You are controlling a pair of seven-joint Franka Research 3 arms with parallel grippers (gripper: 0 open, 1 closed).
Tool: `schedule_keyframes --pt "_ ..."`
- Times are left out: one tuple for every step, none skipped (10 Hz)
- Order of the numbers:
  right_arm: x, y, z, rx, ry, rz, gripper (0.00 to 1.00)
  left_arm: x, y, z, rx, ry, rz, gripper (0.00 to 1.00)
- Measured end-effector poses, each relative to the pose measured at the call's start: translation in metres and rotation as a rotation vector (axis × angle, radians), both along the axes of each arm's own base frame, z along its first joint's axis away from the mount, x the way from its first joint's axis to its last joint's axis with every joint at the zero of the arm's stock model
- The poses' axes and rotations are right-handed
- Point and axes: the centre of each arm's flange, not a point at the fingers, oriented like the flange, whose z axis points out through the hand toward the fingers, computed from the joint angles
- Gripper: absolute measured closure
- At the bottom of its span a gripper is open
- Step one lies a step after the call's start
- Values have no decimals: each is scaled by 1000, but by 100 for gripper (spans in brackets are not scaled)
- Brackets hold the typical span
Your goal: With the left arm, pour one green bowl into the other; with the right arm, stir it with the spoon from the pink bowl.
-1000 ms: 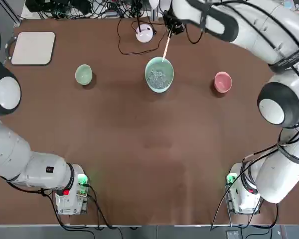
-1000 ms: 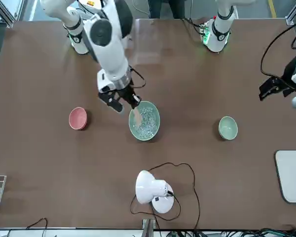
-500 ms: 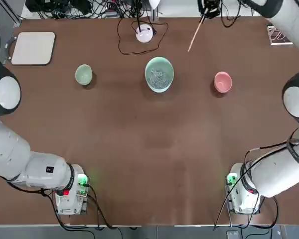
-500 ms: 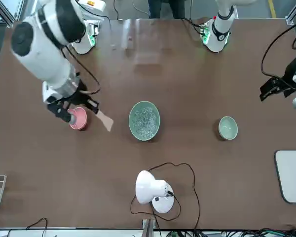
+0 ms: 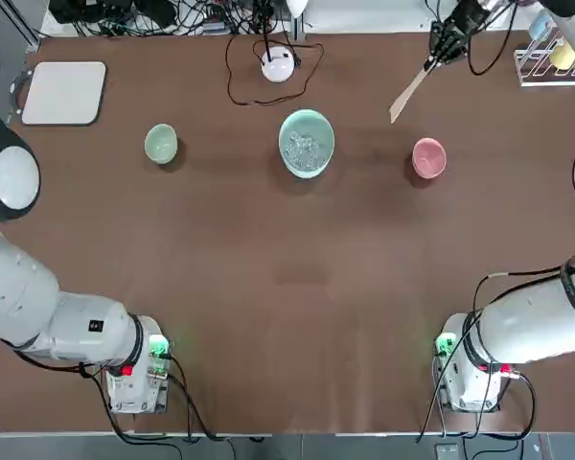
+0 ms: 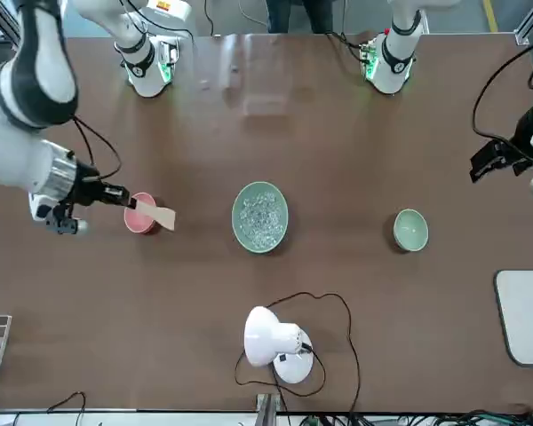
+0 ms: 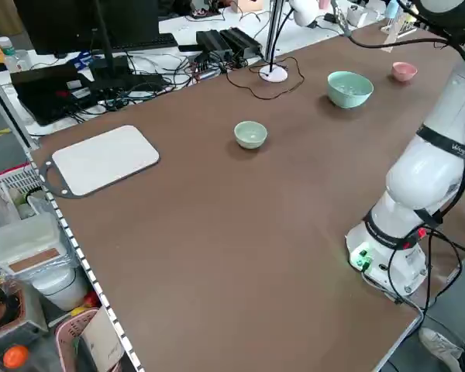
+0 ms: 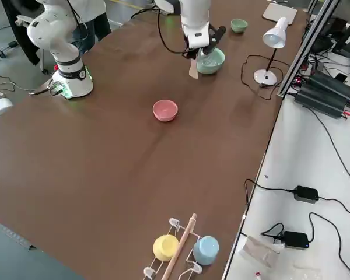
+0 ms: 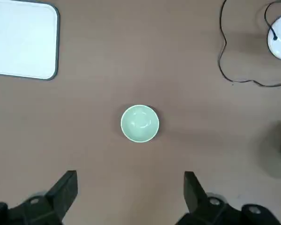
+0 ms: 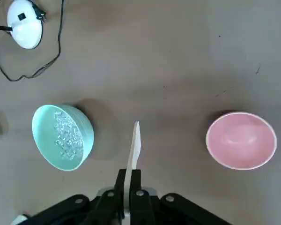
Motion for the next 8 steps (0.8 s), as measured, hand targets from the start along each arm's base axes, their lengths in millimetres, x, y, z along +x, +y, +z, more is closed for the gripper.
schedule_keyframes --pt "-5 -28 -9 47 -5 27 95 0 -1 0 -5 -4 -1 0" --pt "-10 -54 -14 99 -18 48 95 0 -3 1 -6 -6 -5 0" --pt "-16 -77 -20 139 -38 63 95 0 -3 1 -10 -7 -4 0" --pt "-20 -92 -29 163 -48 69 95 0 -3 1 -20 -7 -2 0" --pt "-25 -101 -40 198 -57 70 95 0 -2 2 -28 -7 -1 0" --pt "-29 -111 -56 255 -74 64 95 0 -2 2 -37 -7 1 0" --pt "-37 -127 -79 320 -94 44 95 0 -3 2 -45 -7 1 0" --pt "-47 -147 -101 359 -109 23 95 0 -3 2 -46 -7 0 0"
